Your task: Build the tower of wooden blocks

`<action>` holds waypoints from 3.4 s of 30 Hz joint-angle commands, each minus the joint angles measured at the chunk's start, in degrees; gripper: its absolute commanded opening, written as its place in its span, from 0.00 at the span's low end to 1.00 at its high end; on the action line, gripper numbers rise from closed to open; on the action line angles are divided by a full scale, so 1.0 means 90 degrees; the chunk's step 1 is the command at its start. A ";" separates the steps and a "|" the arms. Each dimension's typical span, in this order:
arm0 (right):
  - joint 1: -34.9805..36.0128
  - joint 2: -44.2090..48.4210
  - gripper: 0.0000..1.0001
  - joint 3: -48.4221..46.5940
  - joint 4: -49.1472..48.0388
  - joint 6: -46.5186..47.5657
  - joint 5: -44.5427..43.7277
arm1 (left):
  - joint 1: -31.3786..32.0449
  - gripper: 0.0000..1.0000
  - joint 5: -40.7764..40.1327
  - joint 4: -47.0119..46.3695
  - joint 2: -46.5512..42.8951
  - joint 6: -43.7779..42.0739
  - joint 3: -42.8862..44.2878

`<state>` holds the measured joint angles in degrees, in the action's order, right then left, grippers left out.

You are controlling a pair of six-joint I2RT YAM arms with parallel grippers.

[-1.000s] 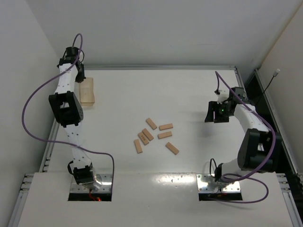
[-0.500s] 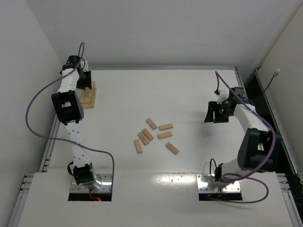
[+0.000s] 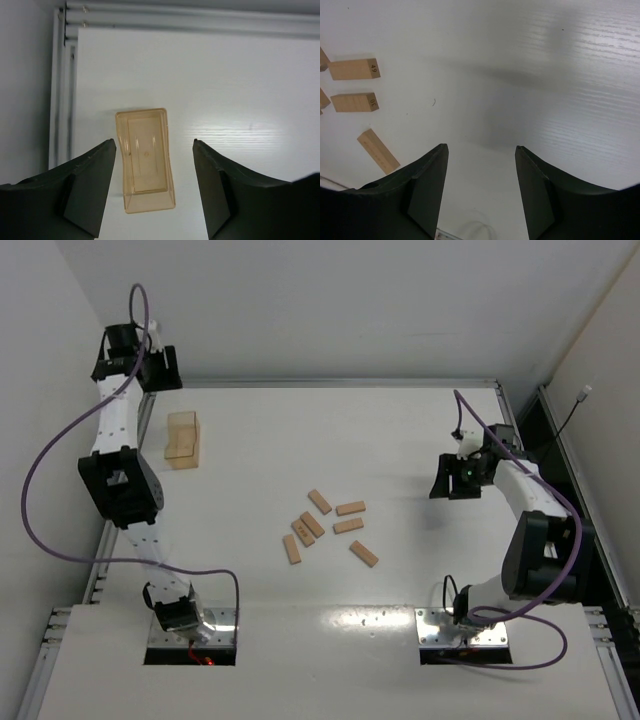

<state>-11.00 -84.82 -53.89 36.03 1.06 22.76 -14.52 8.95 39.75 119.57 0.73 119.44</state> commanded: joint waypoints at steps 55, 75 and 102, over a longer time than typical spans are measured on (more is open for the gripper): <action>0.4797 -0.2187 0.41 -0.1649 -0.0117 0.6337 -0.0654 | 0.2151 1.00 0.0568 -0.0852 -0.3451 0.0573 -0.5185; 0.5051 -0.3202 0.40 -0.2459 0.0206 0.6532 -0.0537 | 0.1975 1.00 0.0636 -0.0852 -0.3267 0.0573 -0.5185; 0.4885 -0.3485 0.00 -0.4774 0.1416 -0.0025 -0.1219 | 0.1848 1.00 -0.0359 -0.1203 -0.3305 0.1100 -0.5224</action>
<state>33.61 -116.66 -93.56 46.59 22.20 13.41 2.79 8.93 31.16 91.20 8.43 72.31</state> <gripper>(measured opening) 0.241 0.996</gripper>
